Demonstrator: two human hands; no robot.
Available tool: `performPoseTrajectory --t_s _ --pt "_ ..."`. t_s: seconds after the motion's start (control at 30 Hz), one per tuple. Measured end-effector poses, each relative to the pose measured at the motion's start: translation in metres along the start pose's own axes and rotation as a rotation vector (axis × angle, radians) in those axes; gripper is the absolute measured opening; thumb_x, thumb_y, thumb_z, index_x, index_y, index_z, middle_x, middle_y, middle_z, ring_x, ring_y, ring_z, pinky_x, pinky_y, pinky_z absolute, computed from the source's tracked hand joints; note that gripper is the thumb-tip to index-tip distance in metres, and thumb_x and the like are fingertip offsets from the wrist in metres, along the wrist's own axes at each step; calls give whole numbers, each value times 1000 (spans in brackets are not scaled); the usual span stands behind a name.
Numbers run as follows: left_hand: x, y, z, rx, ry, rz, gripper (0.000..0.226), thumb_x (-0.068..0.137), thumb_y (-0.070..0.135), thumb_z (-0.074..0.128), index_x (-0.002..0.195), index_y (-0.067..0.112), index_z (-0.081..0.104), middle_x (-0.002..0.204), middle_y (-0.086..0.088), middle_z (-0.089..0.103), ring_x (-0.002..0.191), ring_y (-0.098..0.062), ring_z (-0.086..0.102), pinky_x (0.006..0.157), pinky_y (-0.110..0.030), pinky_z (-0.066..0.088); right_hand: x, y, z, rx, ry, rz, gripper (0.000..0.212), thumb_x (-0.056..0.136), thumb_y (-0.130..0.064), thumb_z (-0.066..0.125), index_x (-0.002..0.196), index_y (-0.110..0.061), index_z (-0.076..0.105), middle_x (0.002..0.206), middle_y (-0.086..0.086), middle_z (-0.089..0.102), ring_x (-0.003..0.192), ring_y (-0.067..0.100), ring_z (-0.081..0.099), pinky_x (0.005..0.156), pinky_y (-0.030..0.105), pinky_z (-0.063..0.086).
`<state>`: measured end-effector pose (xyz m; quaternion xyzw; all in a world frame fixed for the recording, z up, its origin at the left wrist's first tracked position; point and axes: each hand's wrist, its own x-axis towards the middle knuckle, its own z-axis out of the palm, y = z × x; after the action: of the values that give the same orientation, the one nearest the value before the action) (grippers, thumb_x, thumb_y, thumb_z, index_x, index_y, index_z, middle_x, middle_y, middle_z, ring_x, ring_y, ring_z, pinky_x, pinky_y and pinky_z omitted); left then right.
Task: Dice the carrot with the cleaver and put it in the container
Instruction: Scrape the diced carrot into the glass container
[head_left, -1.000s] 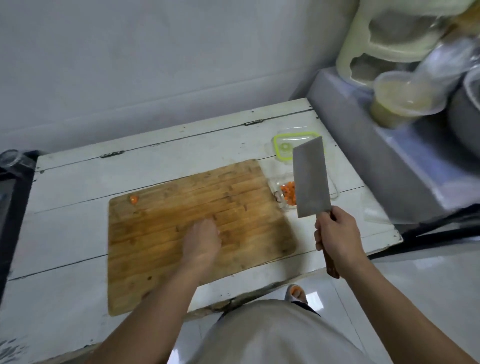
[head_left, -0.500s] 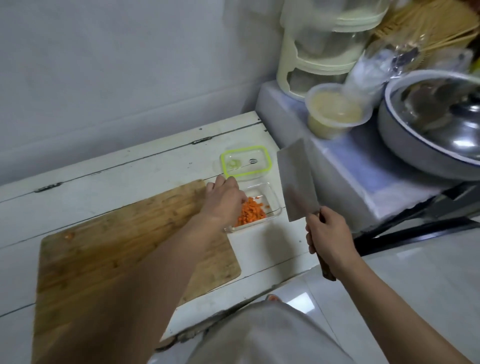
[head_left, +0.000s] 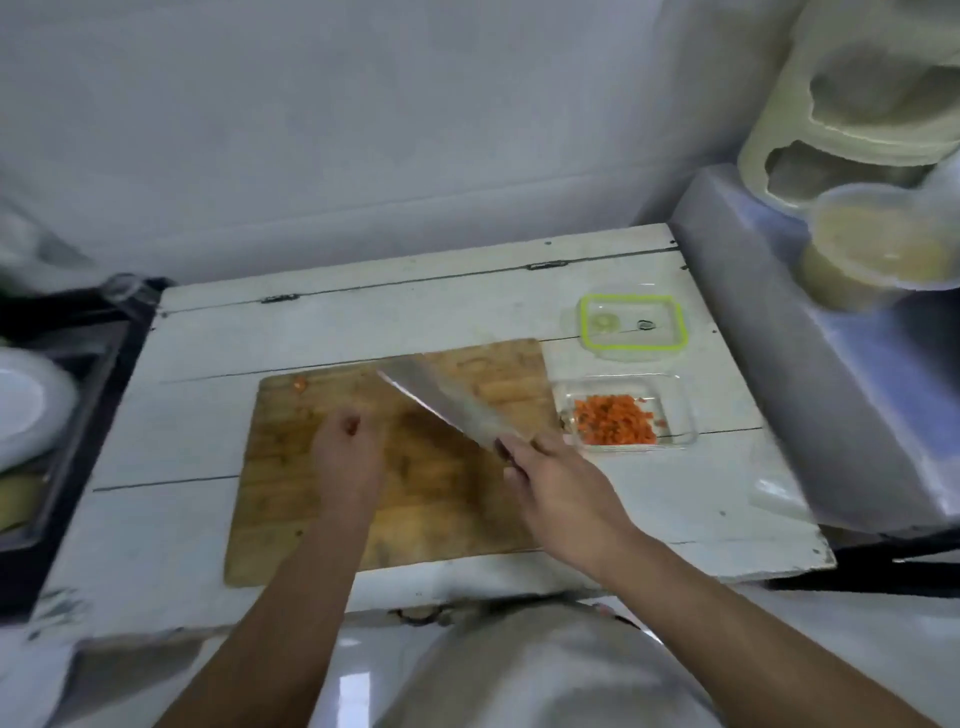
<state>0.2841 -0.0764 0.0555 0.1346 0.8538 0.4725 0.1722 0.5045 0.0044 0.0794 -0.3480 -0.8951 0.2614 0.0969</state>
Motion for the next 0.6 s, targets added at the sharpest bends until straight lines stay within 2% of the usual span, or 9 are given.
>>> performPoseTrajectory --t_s 0.07,0.17,0.23,0.3,0.37,0.43,0.53,0.6 --pt "-3 -25 -30 4 94 -67 27 96 11 46 69 14 48 68 -5 47 65 -20 41 59 -33 30 19 -9 40 -180 -48 -106 32 100 -23 50 131 -28 51 117 1 57 99 29 58 73 37 49" --pt "-11 -44 -56 71 164 -39 30 97 12 44 67 14 44 65 -6 44 60 -20 38 57 -35 29 38 -5 79 -341 -176 -200 61 86 -8 64 142 -25 50 119 5 59 111 29 52 88 40 50" --pt "-14 -50 -64 114 123 38 30 98 9 46 68 14 46 67 -5 47 61 -19 42 57 -35 32 44 -3 93 -416 -192 -257 77 74 -3 72 144 -25 51 116 6 60 108 28 50 87 40 49" --pt "-12 -53 -63 153 6 103 30 99 11 47 69 18 49 70 -1 50 65 -15 46 58 -33 35 50 -8 102 -426 -179 -283 80 70 -1 75 143 -25 52 115 7 55 106 29 48 84 41 48" --pt "-5 -49 -53 178 -109 161 29 100 14 47 73 22 53 75 3 55 71 -11 53 62 -30 40 55 -16 108 -394 -177 -296 76 78 -6 71 147 -26 47 118 8 48 111 29 42 91 43 45" --pt "-1 -38 -36 177 -209 170 26 103 19 48 81 18 61 81 3 62 79 -14 60 70 -32 49 55 -23 104 -345 -134 -301 63 88 -17 66 148 -26 46 118 6 49 111 28 41 94 43 43" --pt "-4 -15 -8 138 -379 94 27 107 32 48 91 21 66 85 -1 67 80 -17 64 73 -36 51 56 -11 67 -137 136 -237 38 97 -21 58 135 -21 60 113 3 58 104 25 49 90 35 43" --pt "-6 4 11 122 -465 46 25 107 36 49 90 25 65 83 5 67 77 -15 63 71 -34 50 62 21 25 48 288 -27 29 95 -11 59 122 -17 69 109 4 61 102 24 53 90 26 38"
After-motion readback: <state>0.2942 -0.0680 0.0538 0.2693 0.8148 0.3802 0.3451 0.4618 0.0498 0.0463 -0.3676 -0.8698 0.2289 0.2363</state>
